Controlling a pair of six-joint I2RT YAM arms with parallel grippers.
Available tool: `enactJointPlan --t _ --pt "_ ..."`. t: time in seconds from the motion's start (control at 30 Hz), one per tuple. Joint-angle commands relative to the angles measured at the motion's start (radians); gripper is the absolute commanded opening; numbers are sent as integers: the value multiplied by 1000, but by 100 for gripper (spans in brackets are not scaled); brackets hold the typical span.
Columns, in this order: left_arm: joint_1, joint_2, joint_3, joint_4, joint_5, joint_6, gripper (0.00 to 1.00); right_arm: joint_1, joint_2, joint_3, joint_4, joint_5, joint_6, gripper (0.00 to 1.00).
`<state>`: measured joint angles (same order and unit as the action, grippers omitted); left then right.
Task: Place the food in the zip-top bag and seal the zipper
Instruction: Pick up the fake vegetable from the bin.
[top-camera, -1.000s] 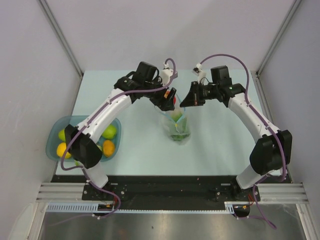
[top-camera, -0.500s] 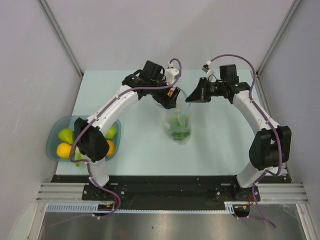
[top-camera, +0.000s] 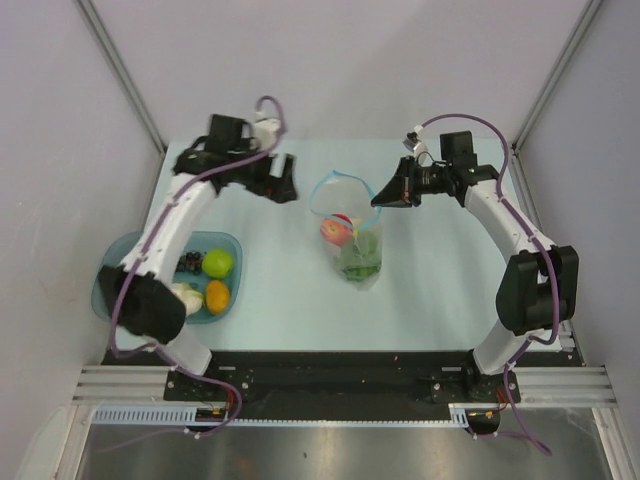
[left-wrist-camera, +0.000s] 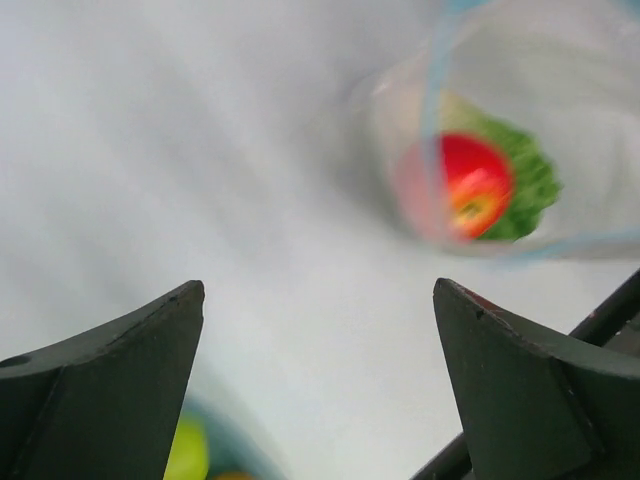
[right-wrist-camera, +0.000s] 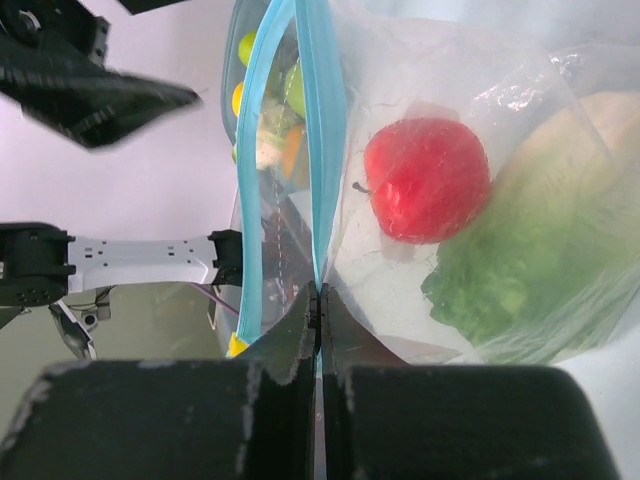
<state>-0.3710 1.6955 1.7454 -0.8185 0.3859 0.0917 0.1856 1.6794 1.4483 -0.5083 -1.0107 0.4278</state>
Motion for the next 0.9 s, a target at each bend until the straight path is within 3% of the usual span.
enactJointPlan --t 0.0,0.07,0.1,0.2,0.3,0.53,0.87 --pt "278 -224 -156 -213 122 142 100 -3 2 35 -18 -22 -41 0" --pt "371 -296 -239 -283 125 221 100 0 2 46 -47 -11 -66 0" --pt "500 -318 -259 -354 123 261 100 6 -3 49 -49 0 -79 0" --pt "671 -362 -320 -476 46 413 99 18 -10 55 -62 17 -99 0" --pt "757 -391 -408 -524 -88 520 99 38 -14 57 -85 30 -133 0" --pt "802 -438 -630 -423 -324 473 100 92 -23 57 -98 61 -173 0" --pt "802 -307 -750 -185 -430 384 100 107 -20 69 -102 80 -178 0"
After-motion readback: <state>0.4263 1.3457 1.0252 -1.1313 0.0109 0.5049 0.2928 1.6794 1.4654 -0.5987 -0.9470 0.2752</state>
